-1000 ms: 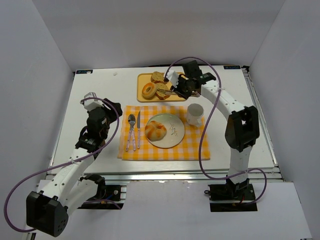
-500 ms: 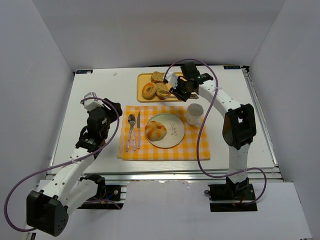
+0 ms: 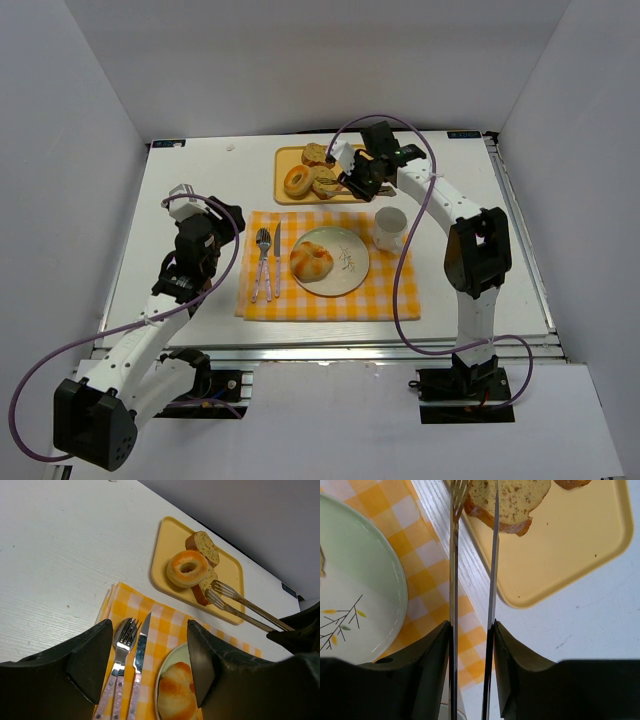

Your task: Place the bread

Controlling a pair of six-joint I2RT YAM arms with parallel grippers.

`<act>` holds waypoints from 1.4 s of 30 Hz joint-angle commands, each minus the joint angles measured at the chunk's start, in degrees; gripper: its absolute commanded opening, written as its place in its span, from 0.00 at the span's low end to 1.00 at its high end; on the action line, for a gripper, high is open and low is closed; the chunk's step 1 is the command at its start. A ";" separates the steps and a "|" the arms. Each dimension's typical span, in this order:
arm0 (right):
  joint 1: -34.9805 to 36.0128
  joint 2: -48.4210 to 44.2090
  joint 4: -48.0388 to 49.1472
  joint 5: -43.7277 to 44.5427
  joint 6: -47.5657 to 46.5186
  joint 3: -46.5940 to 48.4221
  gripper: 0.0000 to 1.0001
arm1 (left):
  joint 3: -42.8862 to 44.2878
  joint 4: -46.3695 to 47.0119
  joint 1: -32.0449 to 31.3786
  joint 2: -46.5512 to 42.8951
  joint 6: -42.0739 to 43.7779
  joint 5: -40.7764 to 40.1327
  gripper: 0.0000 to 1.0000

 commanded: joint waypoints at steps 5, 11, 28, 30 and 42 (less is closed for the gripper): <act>0.22 0.19 0.75 -0.63 1.42 2.04 0.44 | 1.03 0.83 0.15 0.40 0.08 -0.23 0.71; 0.31 1.41 1.20 0.60 2.12 1.42 0.44 | 0.95 0.65 0.15 0.40 0.08 -0.23 0.71; 2.15 1.07 4.45 6.75 -1.29 -2.09 0.40 | 0.42 0.13 0.15 -0.66 0.08 -0.76 0.71; 2.50 0.19 4.89 7.80 -2.35 -2.79 0.33 | 0.33 0.21 0.15 -0.83 -0.01 -0.76 0.71; 3.04 -2.53 2.34 8.60 -3.24 -0.60 0.05 | 0.07 -0.05 0.15 -1.98 -0.10 -1.11 0.71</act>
